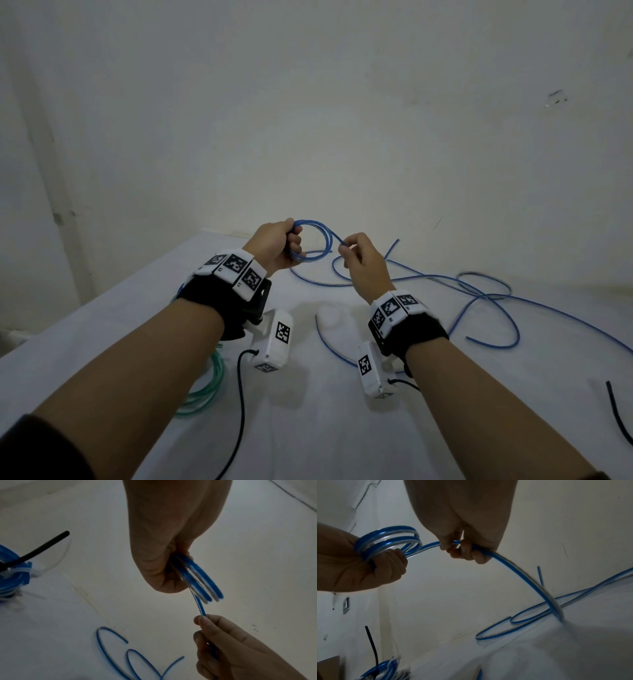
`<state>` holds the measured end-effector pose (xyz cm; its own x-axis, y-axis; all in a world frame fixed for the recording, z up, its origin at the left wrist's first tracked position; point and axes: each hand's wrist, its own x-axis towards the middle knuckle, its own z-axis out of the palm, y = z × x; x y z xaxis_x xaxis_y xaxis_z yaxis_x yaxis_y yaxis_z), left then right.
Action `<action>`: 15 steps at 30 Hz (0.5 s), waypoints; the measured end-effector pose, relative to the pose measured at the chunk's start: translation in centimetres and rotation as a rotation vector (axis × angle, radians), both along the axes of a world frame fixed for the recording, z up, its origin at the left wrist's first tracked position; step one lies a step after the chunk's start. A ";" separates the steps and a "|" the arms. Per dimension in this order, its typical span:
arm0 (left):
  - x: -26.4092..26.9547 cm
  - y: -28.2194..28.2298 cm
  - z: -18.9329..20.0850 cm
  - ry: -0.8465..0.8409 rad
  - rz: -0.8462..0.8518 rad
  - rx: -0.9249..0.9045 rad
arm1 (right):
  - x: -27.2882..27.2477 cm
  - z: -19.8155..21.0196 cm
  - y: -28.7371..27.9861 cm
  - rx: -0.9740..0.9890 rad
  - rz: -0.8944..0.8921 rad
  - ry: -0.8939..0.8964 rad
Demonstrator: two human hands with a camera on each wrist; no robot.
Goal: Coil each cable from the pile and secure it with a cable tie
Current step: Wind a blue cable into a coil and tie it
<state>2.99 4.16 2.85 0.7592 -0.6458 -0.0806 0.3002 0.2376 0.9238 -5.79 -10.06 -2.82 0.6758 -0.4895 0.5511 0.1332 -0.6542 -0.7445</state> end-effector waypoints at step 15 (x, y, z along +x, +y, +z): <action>-0.3 -1.0 0.8 0.031 0.054 -0.466 | -1.2 0.4 -3.1 -0.104 -0.276 -0.006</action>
